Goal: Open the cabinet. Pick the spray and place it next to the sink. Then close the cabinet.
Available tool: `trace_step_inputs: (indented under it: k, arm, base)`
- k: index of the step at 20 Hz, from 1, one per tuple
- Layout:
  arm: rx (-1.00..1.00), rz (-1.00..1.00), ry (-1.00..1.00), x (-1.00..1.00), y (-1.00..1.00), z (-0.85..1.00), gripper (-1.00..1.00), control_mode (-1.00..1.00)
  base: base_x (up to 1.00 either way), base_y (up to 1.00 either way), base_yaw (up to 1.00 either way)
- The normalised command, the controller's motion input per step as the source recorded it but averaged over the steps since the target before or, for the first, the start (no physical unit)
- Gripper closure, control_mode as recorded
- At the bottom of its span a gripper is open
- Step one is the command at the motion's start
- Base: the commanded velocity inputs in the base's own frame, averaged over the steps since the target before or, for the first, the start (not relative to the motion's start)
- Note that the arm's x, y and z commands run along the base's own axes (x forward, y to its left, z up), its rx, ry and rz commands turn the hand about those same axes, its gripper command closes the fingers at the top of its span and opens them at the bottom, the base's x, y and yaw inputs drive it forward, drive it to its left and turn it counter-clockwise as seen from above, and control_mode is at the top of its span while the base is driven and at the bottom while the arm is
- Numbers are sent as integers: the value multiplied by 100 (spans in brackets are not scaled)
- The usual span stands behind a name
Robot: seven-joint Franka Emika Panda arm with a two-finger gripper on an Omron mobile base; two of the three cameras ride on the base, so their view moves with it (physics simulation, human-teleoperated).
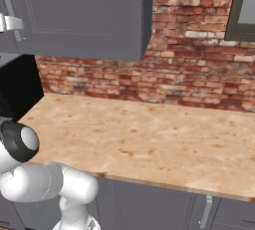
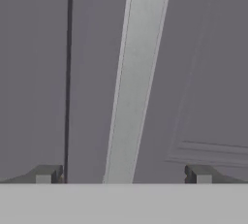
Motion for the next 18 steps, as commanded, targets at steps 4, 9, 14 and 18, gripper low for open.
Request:
trace_step_inputs:
  k: [4,9,14,18]
  arm:
    - [0,-5,1,17,0,5,-100,-100]
    - [0,-1,3,22,0,1,-100,-100]
    - [-5,0,11,14,0,3,-100,-100]
    - [-5,0,6,11,0,0,-100,-100]
  base:
    - [0,0,0]
    - [0,0,0]
    - [0,0,0]
    - [0,0,0]
